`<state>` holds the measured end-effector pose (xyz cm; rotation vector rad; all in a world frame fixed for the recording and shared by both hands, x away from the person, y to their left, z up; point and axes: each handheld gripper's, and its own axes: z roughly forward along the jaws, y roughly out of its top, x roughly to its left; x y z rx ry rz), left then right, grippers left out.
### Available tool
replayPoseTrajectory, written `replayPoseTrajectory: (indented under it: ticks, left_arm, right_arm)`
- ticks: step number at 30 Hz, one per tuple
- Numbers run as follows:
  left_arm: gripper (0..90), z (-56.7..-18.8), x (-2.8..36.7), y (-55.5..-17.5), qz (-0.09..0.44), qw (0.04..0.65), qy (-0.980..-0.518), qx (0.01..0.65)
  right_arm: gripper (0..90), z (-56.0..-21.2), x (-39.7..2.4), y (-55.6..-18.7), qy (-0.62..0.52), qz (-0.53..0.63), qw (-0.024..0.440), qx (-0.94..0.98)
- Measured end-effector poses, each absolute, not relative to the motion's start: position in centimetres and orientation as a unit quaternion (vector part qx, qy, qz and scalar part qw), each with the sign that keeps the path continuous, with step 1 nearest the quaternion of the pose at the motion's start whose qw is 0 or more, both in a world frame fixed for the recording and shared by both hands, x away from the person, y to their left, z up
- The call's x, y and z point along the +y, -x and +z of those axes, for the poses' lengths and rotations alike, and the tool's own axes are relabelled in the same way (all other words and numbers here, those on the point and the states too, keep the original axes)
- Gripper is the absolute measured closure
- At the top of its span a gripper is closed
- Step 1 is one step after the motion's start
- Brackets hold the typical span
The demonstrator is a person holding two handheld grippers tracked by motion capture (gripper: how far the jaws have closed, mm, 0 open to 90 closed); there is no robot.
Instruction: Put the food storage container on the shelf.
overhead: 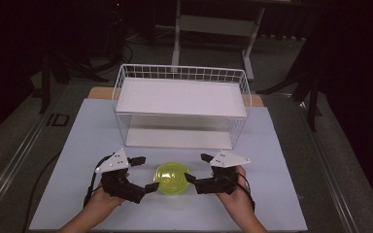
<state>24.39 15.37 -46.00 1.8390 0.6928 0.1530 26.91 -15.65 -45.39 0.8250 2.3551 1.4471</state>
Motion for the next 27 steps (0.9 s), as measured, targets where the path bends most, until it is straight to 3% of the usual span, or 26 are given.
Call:
replayPoseTrajectory:
  ticks: [5, 10, 12, 19, 22, 23, 27]
  left_arm:
    - [1.5, -47.3, 15.0, -25.1, 0.047, 0.539, -0.777, 0.321]
    - [6.9, -48.9, 14.9, -26.0, 0.022, 0.522, -0.771, 0.364]
    - [13.3, -49.4, 14.9, -26.1, 0.012, 0.517, -0.767, 0.379]
    - [15.9, -50.4, 15.0, -26.3, -0.01, 0.49, -0.764, 0.42]
    - [24.0, -50.5, 14.9, -26.2, 0.007, 0.475, -0.772, 0.422]
    - [31.7, -50.8, 14.9, -26.2, -0.009, 0.476, -0.767, 0.431]
    - [43.6, -51.0, 15.0, -26.5, -0.025, 0.482, -0.756, 0.443]
  right_arm:
    - [14.0, -46.7, -15.3, -27.7, -0.311, 0.494, 0.107, 0.805]
    - [21.6, -47.7, -15.0, -28.1, -0.328, 0.486, 0.089, 0.805]
    - [23.3, -48.1, -14.9, -28.0, -0.337, 0.484, 0.077, 0.804]
    - [35.0, -49.2, -15.1, -28.1, -0.368, 0.471, 0.063, 0.799]
    - [35.6, -49.5, -15.2, -28.2, -0.373, 0.469, 0.058, 0.798]
    - [37.7, -49.8, -15.2, -28.4, -0.378, 0.466, 0.054, 0.798]
    - [40.6, -50.1, -15.0, -28.6, -0.383, 0.461, 0.043, 0.799]
